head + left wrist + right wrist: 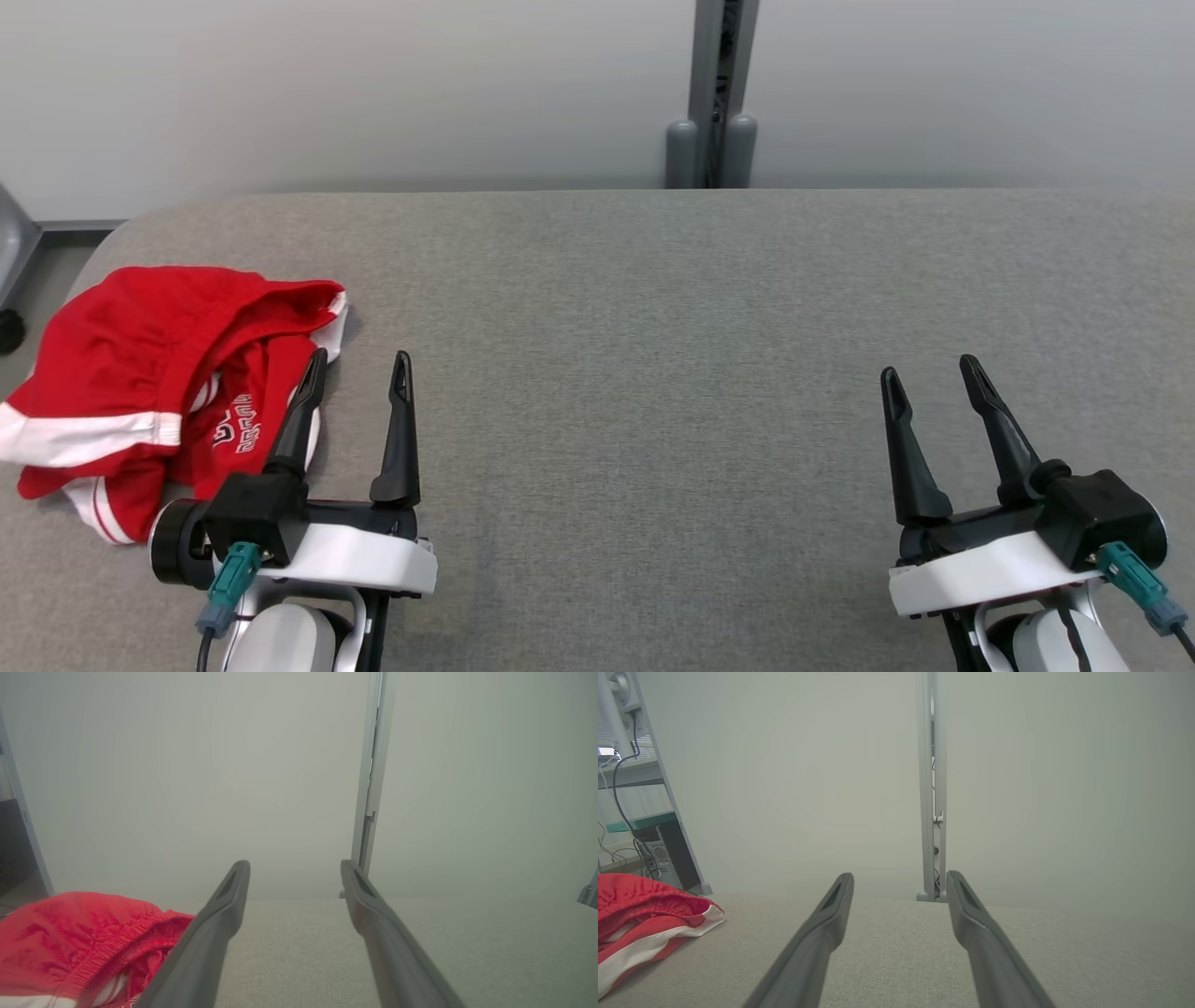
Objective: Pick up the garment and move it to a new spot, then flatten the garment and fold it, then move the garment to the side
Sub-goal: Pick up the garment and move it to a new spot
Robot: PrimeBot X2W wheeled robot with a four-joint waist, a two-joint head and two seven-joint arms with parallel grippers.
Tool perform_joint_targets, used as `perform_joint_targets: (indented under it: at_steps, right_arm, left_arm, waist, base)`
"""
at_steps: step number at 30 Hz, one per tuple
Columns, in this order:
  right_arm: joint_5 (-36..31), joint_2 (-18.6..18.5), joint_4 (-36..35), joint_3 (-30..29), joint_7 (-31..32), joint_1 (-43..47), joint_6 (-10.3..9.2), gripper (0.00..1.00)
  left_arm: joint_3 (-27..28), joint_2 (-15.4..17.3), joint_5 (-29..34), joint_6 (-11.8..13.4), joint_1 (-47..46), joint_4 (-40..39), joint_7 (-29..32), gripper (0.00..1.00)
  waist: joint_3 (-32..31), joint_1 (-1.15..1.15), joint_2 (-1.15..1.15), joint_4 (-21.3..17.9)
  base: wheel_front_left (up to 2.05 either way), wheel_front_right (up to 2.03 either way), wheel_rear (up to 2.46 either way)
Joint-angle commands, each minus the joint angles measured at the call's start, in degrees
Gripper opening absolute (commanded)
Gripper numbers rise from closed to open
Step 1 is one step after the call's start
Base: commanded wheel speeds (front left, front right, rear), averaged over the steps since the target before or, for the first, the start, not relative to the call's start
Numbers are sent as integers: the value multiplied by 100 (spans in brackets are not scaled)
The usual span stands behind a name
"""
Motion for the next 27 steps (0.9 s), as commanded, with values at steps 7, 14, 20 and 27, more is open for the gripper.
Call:
perform_joint_targets:
  at_steps: [7, 14, 20, 27]
  right_arm:
    - [-71, -48, -37, 51, -33, -23, 29, 100]
    - [-117, -47, -97, 112, -33, -60, 29, 100]
    - [-86, -48, -145, 137, -33, -75, 29, 100]
    - [-45, -48, -157, 188, -33, -96, 29, 100]
  left_arm:
    - [34, 23, -74, 141, -60, -75, -23, 100]
    - [92, 22, -148, 315, -13, -237, -23, 100]
    - [112, 23, -154, 396, -8, -270, -23, 100]
    - [133, 22, -221, 485, -27, -290, -23, 100]
  waist:
    - [28, 0, 0, 416]
    - [81, 0, 0, 748]
    - [134, 0, 0, 979]
    - [198, 0, 0, 1195]
  base:
    - [0, 0, 0]
    - [0, 0, 0]
    - [0, 0, 0]
    - [0, 0, 0]
